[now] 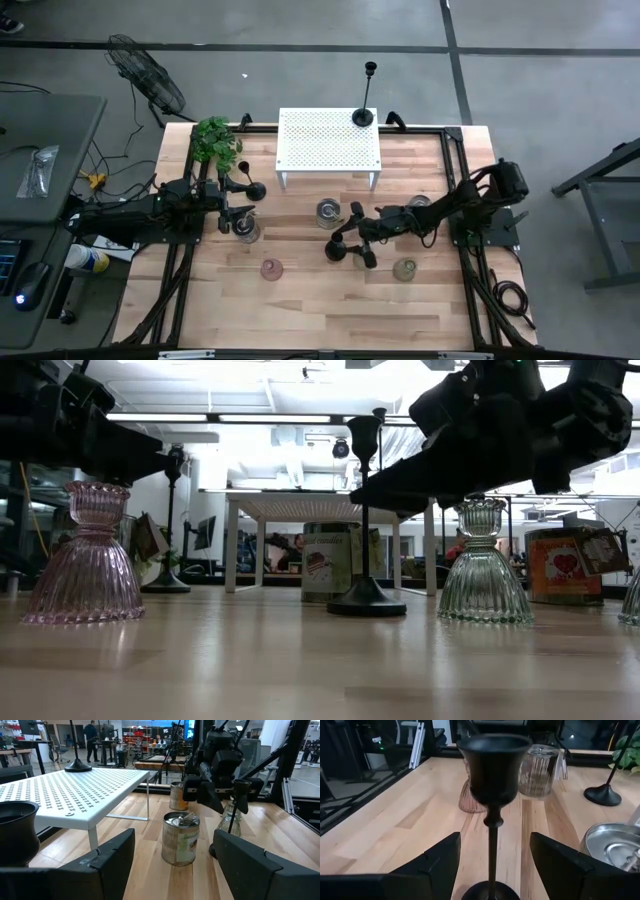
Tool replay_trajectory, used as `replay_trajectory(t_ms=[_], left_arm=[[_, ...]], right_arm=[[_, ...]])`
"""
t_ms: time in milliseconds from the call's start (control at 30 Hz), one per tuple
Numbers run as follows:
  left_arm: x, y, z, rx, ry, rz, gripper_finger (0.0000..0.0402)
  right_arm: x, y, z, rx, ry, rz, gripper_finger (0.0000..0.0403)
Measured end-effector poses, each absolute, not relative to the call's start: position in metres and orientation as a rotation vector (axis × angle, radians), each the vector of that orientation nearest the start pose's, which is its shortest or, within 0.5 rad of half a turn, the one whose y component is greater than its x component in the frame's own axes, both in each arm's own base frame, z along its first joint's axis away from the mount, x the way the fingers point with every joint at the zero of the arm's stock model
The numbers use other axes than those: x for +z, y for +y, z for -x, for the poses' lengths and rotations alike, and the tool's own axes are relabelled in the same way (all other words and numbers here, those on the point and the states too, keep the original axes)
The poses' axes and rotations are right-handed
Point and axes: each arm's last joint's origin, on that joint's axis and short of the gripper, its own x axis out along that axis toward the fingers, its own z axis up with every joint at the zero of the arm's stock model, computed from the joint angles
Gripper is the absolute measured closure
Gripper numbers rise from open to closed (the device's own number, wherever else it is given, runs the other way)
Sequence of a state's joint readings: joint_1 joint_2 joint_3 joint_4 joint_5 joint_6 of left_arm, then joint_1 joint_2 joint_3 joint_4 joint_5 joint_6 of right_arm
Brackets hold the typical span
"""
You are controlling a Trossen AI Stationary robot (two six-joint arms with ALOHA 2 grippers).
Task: Pick & Place candle stick holders
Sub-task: Put the bottom black candle holder on the shelf
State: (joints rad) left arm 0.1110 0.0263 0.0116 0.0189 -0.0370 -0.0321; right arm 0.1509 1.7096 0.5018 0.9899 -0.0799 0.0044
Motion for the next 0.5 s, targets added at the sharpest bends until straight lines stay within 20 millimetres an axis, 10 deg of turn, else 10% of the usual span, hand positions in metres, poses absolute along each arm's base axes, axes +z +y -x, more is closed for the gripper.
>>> replay_trajectory(t_ms=[500], left_arm=[[0.167, 0.012, -0.098, 0.148, -0.007, 0.032, 0.0137]], right_arm=[[0.149, 0.048, -0.298, 0.239, 0.131, 0.024, 0.0172]])
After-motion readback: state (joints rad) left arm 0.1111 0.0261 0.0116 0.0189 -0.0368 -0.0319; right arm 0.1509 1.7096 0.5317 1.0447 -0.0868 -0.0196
